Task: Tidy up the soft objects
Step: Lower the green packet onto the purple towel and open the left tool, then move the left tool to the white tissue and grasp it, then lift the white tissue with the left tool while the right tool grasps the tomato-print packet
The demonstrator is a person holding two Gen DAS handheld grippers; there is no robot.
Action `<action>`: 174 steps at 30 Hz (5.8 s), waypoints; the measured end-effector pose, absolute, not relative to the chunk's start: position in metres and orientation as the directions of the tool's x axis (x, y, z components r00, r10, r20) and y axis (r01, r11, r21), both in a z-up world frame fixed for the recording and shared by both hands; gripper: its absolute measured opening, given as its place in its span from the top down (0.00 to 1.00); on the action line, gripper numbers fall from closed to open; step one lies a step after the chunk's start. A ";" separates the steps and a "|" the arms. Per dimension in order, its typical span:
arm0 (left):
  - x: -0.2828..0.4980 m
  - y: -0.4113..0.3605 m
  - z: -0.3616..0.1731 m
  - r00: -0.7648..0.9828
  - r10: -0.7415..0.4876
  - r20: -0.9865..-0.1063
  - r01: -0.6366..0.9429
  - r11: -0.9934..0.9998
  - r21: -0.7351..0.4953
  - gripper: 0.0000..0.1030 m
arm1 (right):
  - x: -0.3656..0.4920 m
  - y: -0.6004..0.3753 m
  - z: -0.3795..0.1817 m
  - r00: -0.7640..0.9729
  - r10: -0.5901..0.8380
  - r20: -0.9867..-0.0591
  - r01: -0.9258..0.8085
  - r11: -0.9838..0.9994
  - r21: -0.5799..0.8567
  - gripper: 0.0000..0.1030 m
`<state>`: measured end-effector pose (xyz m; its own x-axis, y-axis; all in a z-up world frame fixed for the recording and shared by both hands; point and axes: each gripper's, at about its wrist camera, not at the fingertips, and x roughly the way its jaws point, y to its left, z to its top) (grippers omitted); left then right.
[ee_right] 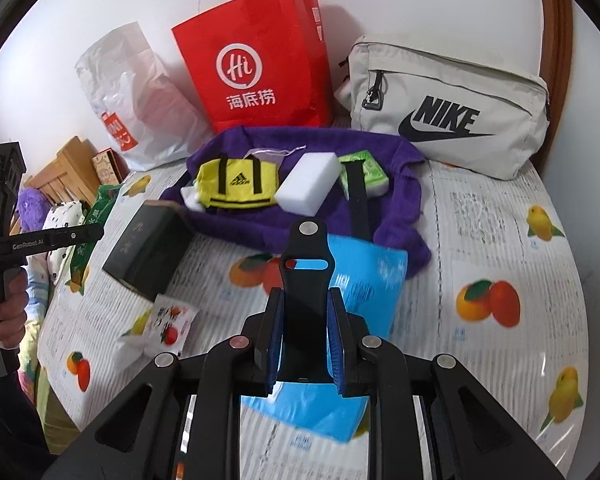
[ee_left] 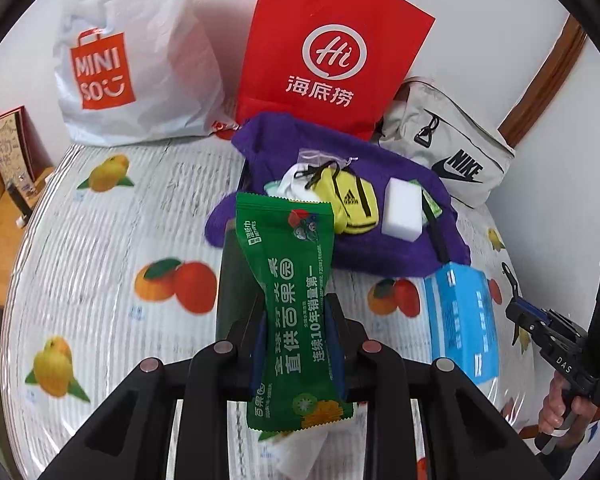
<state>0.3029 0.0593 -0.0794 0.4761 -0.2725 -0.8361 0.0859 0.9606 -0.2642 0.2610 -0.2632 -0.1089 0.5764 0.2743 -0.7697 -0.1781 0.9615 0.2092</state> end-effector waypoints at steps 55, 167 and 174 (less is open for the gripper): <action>0.476 0.014 -0.109 0.388 -0.311 -0.867 0.151 0.950 -0.273 0.74 | 0.434 -0.260 -0.157 0.513 0.266 -0.816 -0.103 0.963 0.249 0.80; 0.177 0.047 -0.170 0.398 -0.229 -0.889 0.277 0.953 -0.121 0.81 | 0.209 -0.142 -0.157 0.443 0.393 -0.806 -0.366 0.900 0.237 0.53; 0.189 0.073 -0.171 0.417 -0.212 -0.884 0.206 0.969 -0.135 0.81 | 0.228 -0.122 -0.183 0.400 0.398 -0.825 -0.363 0.896 0.256 0.45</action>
<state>0.1886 0.0731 -0.1709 0.4171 -0.2117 -0.8839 0.2061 0.9692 -0.1349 0.2278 -0.1219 -0.1830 0.4001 0.3984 -0.8254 -0.3634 0.8957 0.2562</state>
